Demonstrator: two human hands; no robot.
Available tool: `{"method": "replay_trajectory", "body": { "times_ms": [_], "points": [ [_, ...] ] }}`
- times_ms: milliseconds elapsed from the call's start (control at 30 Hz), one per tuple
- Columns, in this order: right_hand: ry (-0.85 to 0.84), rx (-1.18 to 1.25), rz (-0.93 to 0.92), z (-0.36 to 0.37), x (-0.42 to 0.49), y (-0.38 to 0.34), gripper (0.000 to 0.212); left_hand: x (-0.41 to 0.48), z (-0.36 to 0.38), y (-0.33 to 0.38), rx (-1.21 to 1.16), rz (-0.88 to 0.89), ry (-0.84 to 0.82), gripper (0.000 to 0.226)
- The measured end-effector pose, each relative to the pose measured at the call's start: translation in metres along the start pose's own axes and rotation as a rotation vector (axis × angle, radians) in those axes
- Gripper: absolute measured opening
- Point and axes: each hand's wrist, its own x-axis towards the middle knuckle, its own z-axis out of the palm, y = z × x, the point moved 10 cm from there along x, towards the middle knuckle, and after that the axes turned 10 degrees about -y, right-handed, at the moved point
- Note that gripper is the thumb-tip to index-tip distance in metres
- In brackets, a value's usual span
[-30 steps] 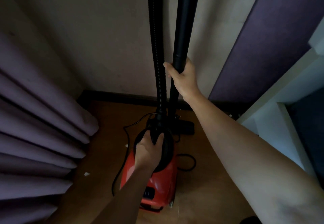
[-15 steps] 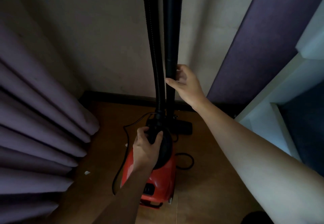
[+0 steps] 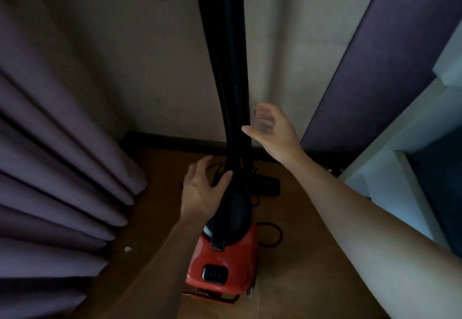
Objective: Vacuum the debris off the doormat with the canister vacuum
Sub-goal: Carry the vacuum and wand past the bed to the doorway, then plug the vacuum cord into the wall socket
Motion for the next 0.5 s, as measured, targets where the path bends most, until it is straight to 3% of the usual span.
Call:
{"method": "replay_trajectory", "body": {
  "times_ms": [100, 233, 300, 500],
  "points": [
    [-0.045, -0.100, 0.022, 0.006, -0.017, 0.029, 0.062, 0.022, -0.014, -0.010, 0.102, 0.055, -0.005, 0.045],
    [-0.118, -0.283, 0.090, 0.014, -0.035, 0.078, 0.061, 0.048, -0.006, -0.014, 0.269, 0.150, -0.187, 0.049],
    [-0.148, -0.345, 0.102, 0.020, -0.038, 0.094, 0.063, 0.056, 0.001, -0.016, 0.323, 0.201, -0.257, 0.040],
    [-0.194, -0.434, 0.082, 0.041, -0.039, 0.118, 0.058, 0.069, 0.022, -0.021, 0.368, 0.276, -0.328, 0.038]
  ]
}}
